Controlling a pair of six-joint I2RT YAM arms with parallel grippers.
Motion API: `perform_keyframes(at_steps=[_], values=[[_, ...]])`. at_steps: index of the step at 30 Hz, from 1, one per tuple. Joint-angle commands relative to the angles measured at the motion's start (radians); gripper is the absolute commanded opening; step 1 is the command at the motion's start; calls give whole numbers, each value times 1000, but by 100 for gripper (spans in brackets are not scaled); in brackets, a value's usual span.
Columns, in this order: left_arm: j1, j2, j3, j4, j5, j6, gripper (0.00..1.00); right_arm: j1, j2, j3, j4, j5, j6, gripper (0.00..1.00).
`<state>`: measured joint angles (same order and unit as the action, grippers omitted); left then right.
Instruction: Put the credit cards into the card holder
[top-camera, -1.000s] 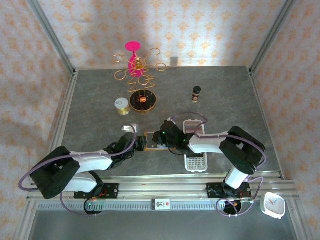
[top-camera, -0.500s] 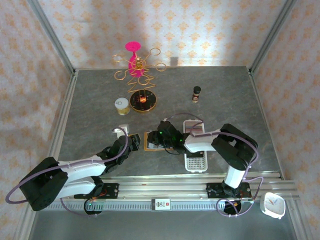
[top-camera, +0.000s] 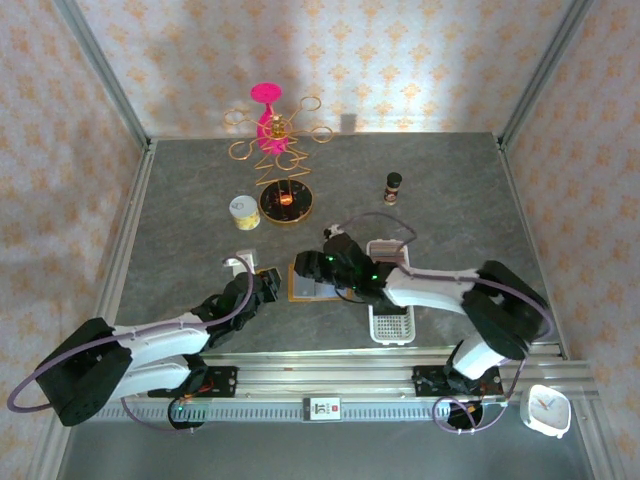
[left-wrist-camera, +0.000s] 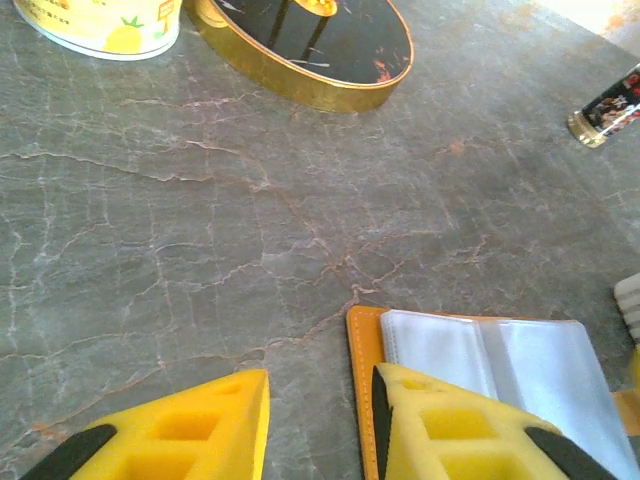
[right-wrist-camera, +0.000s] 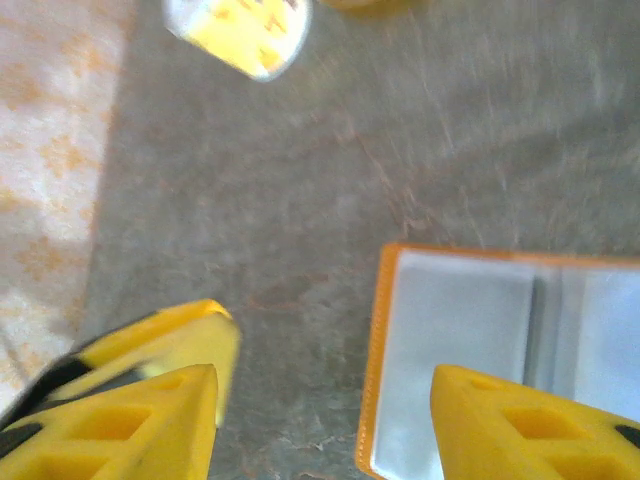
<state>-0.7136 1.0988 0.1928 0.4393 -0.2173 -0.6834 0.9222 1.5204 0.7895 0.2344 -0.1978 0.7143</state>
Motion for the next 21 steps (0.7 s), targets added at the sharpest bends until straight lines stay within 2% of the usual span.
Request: perform_keyframes(at_steps=[1,3,5,6,7,9,12,14,16,18,21], values=[[2,-29,-26,47,21,-2,35,6,-187,31,-70,144,-191,58],[2,-40,-36,63,35,-4,36,6,-295,22,-96,218,-283,59],[2,-51,-41,68,44,-5,38,6,-406,12,-129,293,-376,78],[2,-55,-45,72,46,-7,39,6,-460,3,-140,322,-434,93],[2,-60,-48,77,48,-7,40,4,-513,-9,-145,340,-501,100],[2,-64,-53,82,50,-7,41,4,-604,-36,-147,331,-644,100],[2,-66,-54,84,45,-8,41,4,-739,-110,-177,214,-939,100],[2,-64,-56,89,46,-7,41,4,-809,-156,-262,119,-1166,100],[2,-61,-58,96,45,-5,41,4,-852,-164,-436,36,-1378,100],[2,-57,-61,103,49,-4,41,4,-867,-164,-573,49,-1517,100],[2,-51,-58,108,52,-2,41,4,-868,-185,-687,161,-1632,100]])
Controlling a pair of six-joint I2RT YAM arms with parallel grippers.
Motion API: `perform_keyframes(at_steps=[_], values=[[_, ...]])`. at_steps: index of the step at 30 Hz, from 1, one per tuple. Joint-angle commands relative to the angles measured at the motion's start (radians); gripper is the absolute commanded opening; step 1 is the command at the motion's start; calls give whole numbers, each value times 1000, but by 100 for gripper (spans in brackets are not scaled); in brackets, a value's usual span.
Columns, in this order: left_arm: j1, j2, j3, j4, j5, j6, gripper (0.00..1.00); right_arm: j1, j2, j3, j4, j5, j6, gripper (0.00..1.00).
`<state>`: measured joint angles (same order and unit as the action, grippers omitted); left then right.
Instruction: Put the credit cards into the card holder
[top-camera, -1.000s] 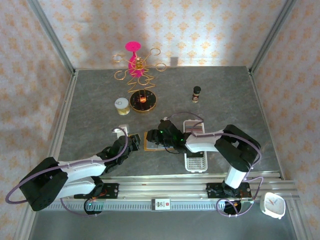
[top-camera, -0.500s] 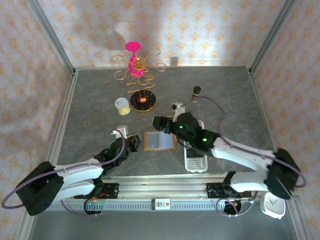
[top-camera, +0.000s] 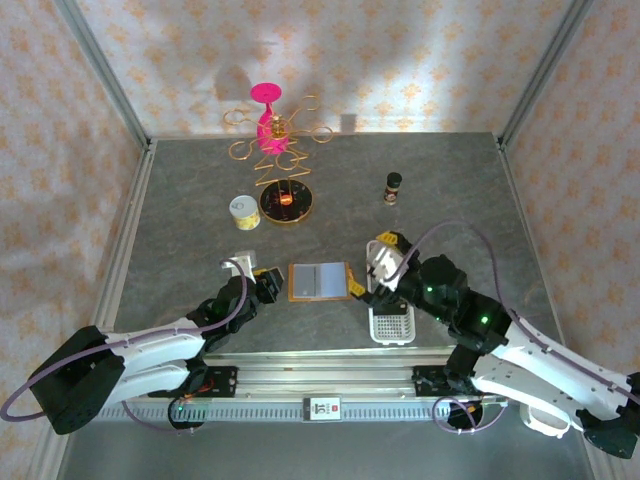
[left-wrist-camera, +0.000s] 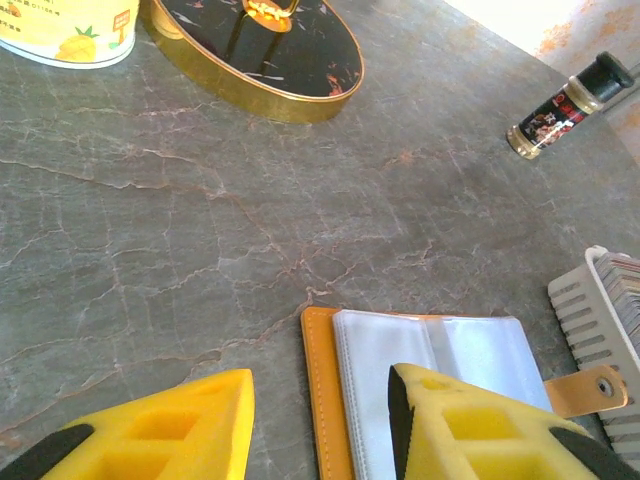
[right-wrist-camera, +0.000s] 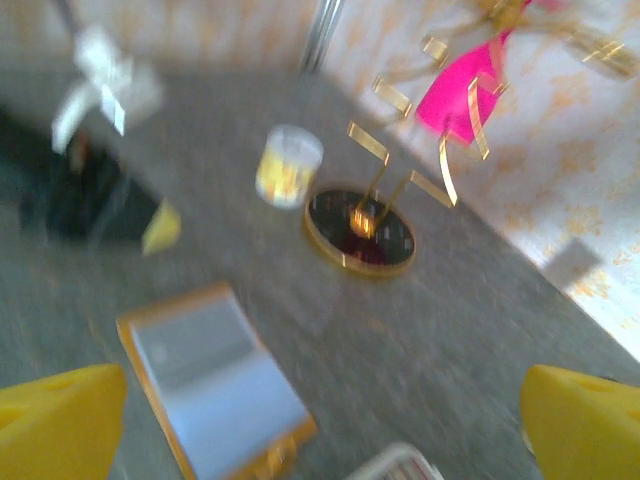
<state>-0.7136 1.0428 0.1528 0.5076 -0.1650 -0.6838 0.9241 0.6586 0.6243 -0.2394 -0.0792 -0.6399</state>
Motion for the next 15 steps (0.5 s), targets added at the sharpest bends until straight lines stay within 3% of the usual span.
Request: perform_keyframes(at_steps=[1,6,15], values=[[2,8,-18,40,0,-1,41,2,-8,-34,-242,78,-322,100],[2,13,-18,40,-4,-1,41,-7,9,-125,-244,285,-516,100],[2,13,-18,41,-3,2,41,-35,118,-187,-138,228,-566,100]])
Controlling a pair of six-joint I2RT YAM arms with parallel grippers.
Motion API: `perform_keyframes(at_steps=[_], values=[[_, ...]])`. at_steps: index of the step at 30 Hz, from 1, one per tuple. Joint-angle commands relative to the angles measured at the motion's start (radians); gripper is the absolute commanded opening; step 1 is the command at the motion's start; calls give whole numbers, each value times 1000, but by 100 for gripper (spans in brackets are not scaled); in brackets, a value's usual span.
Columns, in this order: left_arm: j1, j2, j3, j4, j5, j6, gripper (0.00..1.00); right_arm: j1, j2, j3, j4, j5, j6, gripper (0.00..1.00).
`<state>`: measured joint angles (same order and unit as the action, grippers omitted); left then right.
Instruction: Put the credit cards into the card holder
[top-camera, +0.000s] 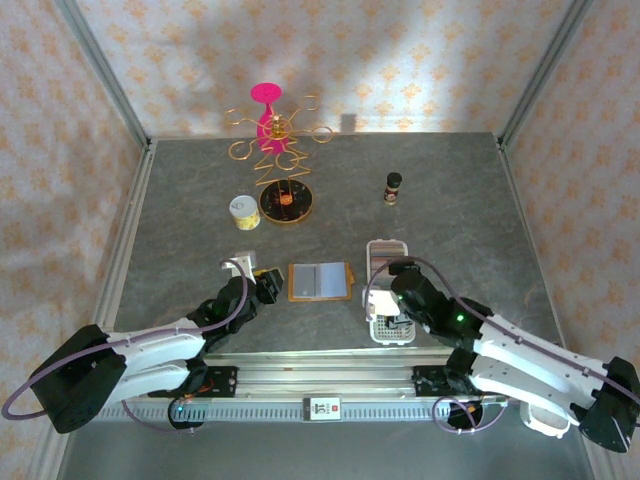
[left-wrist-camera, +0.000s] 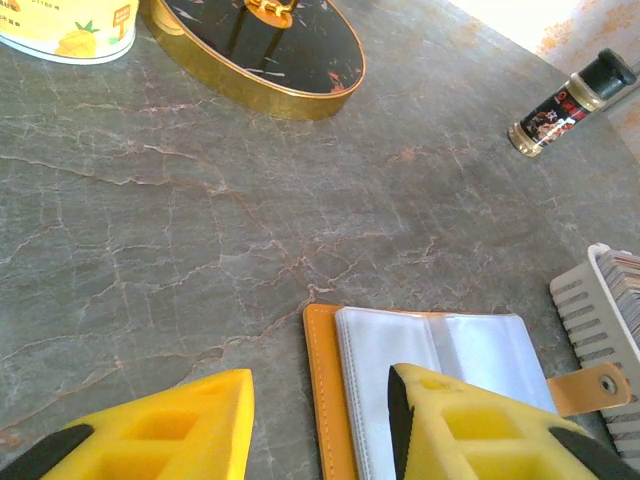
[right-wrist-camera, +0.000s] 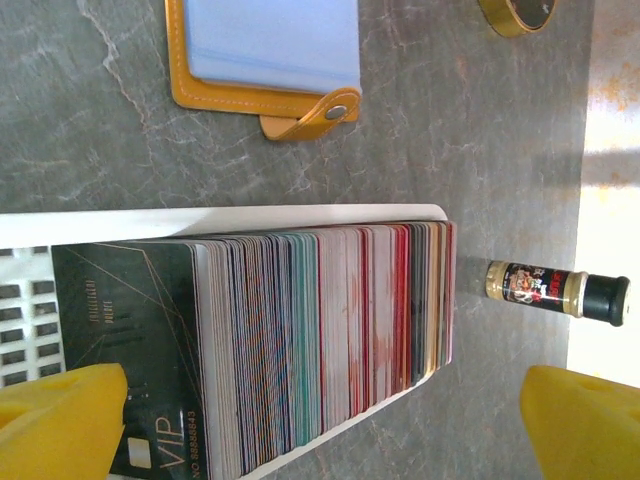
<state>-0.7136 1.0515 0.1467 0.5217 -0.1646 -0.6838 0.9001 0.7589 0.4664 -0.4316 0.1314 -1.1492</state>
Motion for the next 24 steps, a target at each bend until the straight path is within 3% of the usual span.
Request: perform_keyframes(at_steps=[1,24], values=[[2,4,-11,27,-4,3,41,-14,29,-37,62,17,-64,100],[2,28,-2,26,7,4,41,-46,192,-66,167,47,-83,99]])
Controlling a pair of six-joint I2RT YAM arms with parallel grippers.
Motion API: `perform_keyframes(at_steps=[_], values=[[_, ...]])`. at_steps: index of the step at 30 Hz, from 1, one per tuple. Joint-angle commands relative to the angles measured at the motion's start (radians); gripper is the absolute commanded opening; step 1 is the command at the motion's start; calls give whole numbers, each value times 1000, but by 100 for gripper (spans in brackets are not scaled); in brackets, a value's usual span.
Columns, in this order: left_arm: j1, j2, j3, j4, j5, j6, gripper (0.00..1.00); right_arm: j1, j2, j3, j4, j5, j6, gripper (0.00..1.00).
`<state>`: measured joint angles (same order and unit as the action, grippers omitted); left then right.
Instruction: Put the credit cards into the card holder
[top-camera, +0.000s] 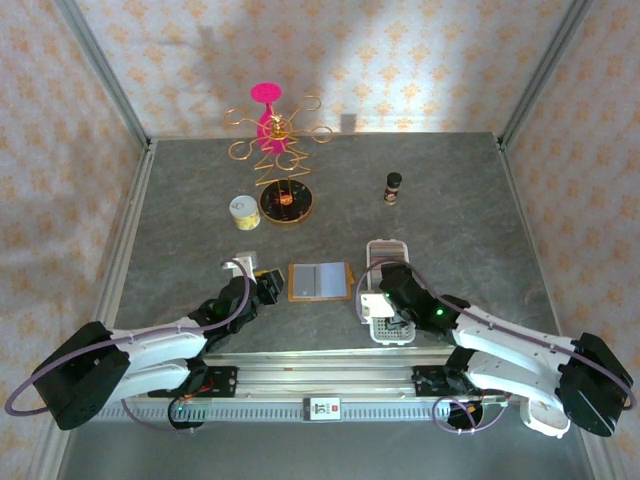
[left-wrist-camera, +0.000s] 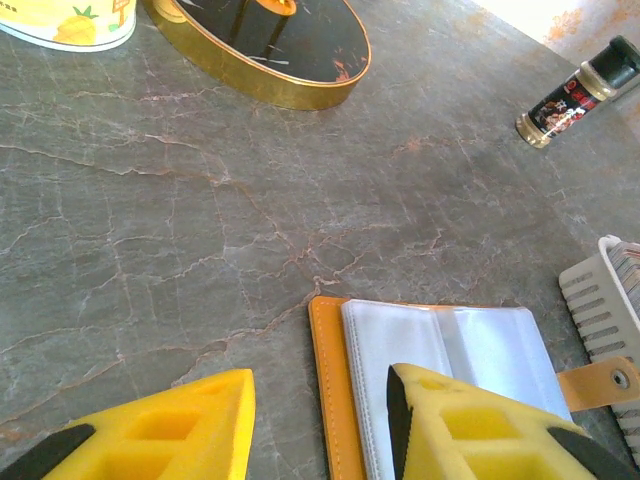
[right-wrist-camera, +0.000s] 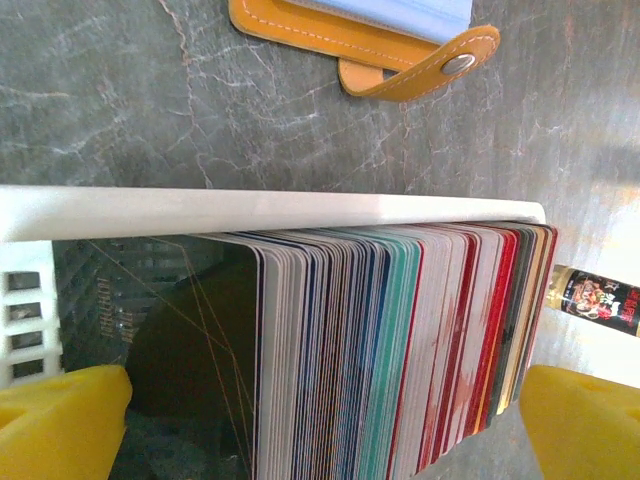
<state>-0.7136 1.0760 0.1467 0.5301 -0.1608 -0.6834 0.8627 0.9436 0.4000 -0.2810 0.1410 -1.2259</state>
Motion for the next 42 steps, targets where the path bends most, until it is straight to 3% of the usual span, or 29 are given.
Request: perform_keyframes(at_steps=[1,28,42], values=[[2,3,-2,17,4,4,41,-8,7,2,13,40,-7,98],[2,21,2,18,6,1,40,-13,-57,23,-70,9,6,42],[2,20,2,18,4,1,40,-13,-55,24,-73,19,9,38]])
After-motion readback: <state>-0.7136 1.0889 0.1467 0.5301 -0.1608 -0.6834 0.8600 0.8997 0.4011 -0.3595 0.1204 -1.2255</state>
